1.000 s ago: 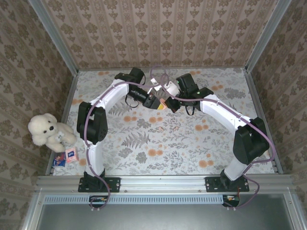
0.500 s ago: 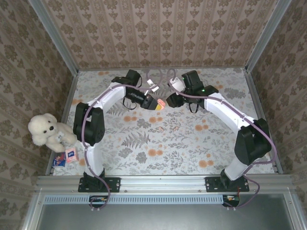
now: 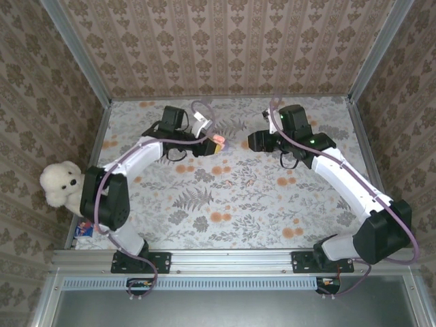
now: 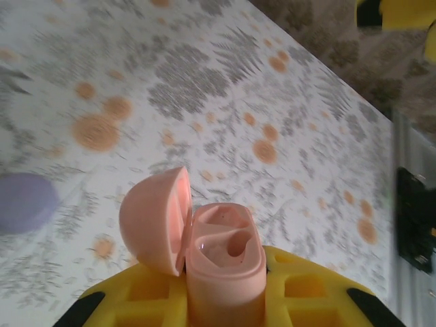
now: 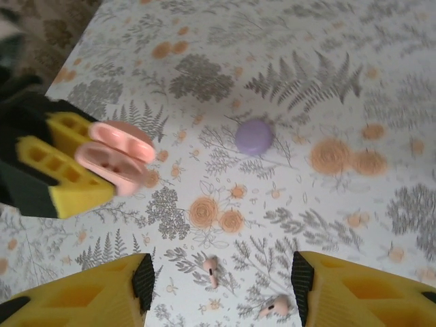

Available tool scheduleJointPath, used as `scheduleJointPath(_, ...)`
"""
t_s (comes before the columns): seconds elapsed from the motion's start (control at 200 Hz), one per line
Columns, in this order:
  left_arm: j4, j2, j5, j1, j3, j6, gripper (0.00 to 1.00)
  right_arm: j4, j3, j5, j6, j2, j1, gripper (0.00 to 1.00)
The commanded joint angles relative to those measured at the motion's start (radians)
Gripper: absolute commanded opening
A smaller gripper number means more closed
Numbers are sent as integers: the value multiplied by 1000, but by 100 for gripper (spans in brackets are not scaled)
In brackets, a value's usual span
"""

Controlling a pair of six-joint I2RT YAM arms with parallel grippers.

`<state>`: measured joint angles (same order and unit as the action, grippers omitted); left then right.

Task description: Insert the wireless bluetooth earbuds into the charging case

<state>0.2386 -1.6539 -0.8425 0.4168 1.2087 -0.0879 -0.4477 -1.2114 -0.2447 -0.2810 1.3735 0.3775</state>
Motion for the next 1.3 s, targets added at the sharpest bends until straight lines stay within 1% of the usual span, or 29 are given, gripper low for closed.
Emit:
scheduleJointPath(0.0, -350, 87, 154, -9, -115, 104, 0, -21, 45, 76, -211, -18, 7, 60)
scheduleJointPath(0.03, -427, 107, 191, -5, -158, 114, 0, -23, 54, 77, -228, -15, 11, 61)
scheduleJointPath(0.055, -484, 123, 249, -2, -191, 116, 0, -30, 59, 91, -247, -9, 17, 61)
scheduleJointPath(0.12, -637, 156, 349, 10, -284, 95, 0, -43, 67, 125, -273, 9, 37, 61)
scheduleJointPath(0.155, -728, 169, 385, 17, -332, 78, 0, -48, 70, 133, -281, 10, 51, 61)
scheduleJointPath(0.17, -766, 171, 401, 21, -353, 71, 0, -49, 71, 139, -285, 38, 57, 62)
scheduleJointPath(0.235, -917, 174, 454, 33, -426, 42, 0, -57, 68, 147, -280, 69, 89, 62)
scheduleJointPath(0.305, -1070, 158, 482, 33, -491, 21, 0, -65, 61, 149, -234, 104, 124, 62)
scheduleJointPath(0.38, -1223, 133, 516, 33, -543, 21, 0, -60, 55, 109, -142, 145, 152, 61)
scheduleJointPath(0.41, -1277, 120, 540, 62, -563, 36, 0, -60, 52, 94, -112, 164, 160, 60)
scheduleJointPath(0.48, -1404, 89, 604, 61, -596, 85, 0, -67, 40, 61, -44, 212, 176, 58)
scheduleJointPath(0.555, -1511, 55, 626, 58, -615, 126, 0, -84, 16, 48, 3, 268, 198, 57)
scheduleJointPath(0.61, -1524, 47, 643, 57, -610, 147, 0, -84, -7, 48, 28, 311, 218, 55)
scheduleJointPath(0.635, -1518, 47, 647, 55, -607, 152, 0, -116, -21, 48, 36, 333, 226, 54)
scheduleJointPath(0.72, -1521, 51, 655, 51, -599, 165, 0, -145, -64, 64, 63, 400, 250, 53)
scheduleJointPath(0.86, -1521, 71, 659, 46, -604, 170, 0, -146, -106, 74, 81, 488, 259, 50)
scheduleJointPath(0.87, -1521, 73, 660, 24, -604, 171, 0, -146, -109, 74, 82, 495, 259, 49)
scheduleJointPath(0.91, -1521, 81, 663, 10, -609, 182, 0, -147, -120, 74, 85, 515, 260, 48)
scheduleJointPath(1.075, -1518, 116, 663, -26, -630, 211, 0, -170, -169, 80, 113, 583, 271, 46)
scheduleJointPath(1.295, -1497, 146, 654, -45, -638, 221, 0, -188, -204, 93, 129, 637, 288, 45)
